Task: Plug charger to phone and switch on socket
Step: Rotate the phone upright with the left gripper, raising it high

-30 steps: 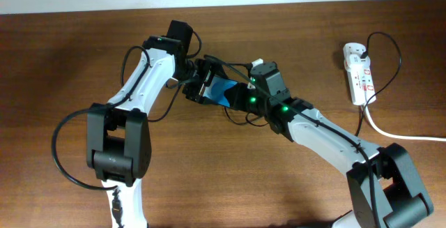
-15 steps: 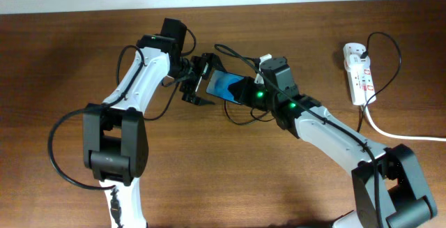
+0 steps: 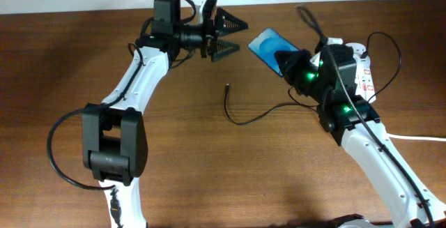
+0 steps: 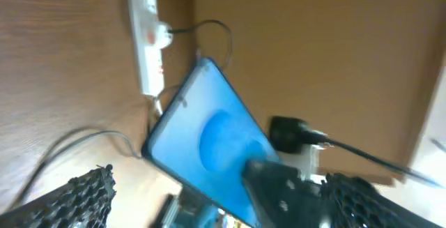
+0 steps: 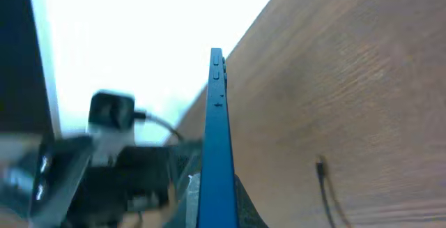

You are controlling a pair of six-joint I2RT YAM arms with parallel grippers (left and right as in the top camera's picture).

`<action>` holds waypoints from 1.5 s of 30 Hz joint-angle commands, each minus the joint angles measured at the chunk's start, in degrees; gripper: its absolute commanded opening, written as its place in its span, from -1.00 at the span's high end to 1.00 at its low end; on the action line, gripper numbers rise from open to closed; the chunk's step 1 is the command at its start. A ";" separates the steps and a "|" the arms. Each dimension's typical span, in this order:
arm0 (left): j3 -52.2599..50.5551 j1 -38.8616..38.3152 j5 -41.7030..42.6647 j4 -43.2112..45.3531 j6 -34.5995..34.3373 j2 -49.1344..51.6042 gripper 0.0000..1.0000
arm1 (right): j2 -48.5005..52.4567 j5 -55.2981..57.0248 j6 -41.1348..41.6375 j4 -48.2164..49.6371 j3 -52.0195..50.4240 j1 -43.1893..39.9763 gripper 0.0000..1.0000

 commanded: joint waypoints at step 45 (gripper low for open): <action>0.55 -3.41 -6.78 14.97 -27.93 0.20 1.00 | 10.45 26.64 24.83 20.98 0.98 22.18 0.92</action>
